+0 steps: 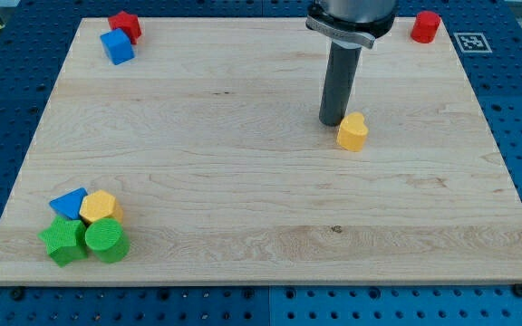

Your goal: Slightly move the yellow heart to the bottom right

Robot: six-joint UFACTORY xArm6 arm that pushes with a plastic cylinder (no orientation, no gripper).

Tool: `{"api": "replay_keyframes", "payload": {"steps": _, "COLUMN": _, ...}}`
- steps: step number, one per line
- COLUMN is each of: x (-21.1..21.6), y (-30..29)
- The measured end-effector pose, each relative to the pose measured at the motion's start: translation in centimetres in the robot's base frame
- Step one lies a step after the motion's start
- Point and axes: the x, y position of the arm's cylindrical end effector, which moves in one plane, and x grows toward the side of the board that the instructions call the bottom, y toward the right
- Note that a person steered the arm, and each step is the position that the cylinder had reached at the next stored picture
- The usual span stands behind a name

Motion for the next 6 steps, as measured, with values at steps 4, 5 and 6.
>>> {"api": "replay_keyframes", "payload": {"steps": 4, "x": -1.0, "y": 4.7}}
{"api": "replay_keyframes", "payload": {"steps": 5, "x": 0.1, "y": 3.8}}
{"api": "replay_keyframes", "payload": {"steps": 6, "x": 1.8, "y": -0.4}}
